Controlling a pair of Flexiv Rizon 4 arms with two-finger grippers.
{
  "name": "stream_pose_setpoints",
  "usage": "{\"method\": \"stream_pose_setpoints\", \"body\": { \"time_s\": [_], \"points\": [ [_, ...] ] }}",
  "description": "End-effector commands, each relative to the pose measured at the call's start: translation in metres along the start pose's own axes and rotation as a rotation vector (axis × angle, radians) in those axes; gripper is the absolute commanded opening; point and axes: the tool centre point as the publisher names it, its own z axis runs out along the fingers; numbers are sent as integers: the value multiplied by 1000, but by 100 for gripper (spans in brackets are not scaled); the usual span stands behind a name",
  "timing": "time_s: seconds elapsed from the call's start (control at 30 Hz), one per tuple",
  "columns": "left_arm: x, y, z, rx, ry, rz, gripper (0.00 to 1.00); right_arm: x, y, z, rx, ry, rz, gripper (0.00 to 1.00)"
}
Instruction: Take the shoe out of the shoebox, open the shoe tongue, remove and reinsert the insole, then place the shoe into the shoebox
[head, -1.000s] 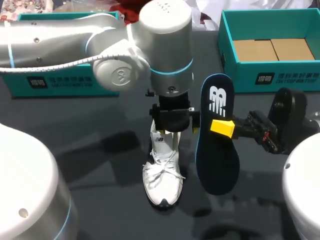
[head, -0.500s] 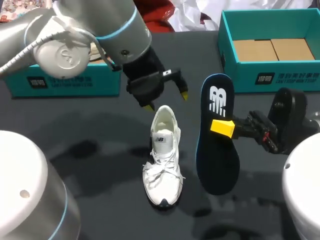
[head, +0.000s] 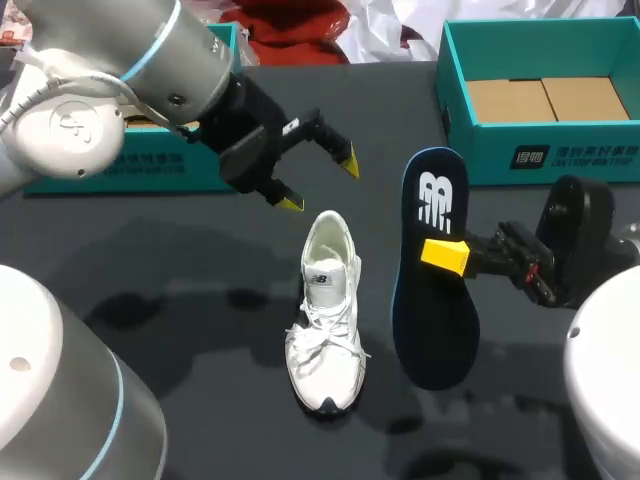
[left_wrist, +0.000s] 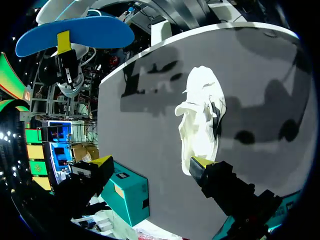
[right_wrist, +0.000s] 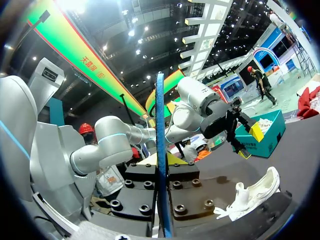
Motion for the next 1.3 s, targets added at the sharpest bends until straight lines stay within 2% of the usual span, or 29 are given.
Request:
{"method": "stream_pose_setpoints", "body": {
  "time_s": [0.03, 0.4, 0.43, 0.47, 0.73, 0.87, 1.1, 1.2, 1.3],
  "points": [
    [-3, 12, -4, 44, -333, -28, 100, 4, -1, 0, -1, -7, 0, 0],
    [-2, 14, -3, 54, -332, -26, 100, 4, -1, 0, -1, -7, 0, 0],
    [-3, 17, -1, 34, -342, -38, 100, 4, -1, 0, -1, -7, 0, 0],
    [-4, 19, -1, 52, -368, -31, 100, 4, -1, 0, -1, -7, 0, 0],
    [-25, 24, -16, 76, -488, 15, 100, 4, -1, 0, -1, -7, 0, 0],
    [-39, 28, -28, 53, -541, 44, 100, 4, -1, 0, -1, -7, 0, 0],
    [-52, 36, -40, 21, -599, 53, 100, -30, 18, -1, 20, -7, 102, 0],
    [-55, 40, -42, 11, -614, 37, 100, -49, 28, -1, 31, 5, 139, 0],
    [-58, 44, -44, -1, -646, 8, 100, -72, 36, -5, 7, 24, 173, 0]
  ]
}}
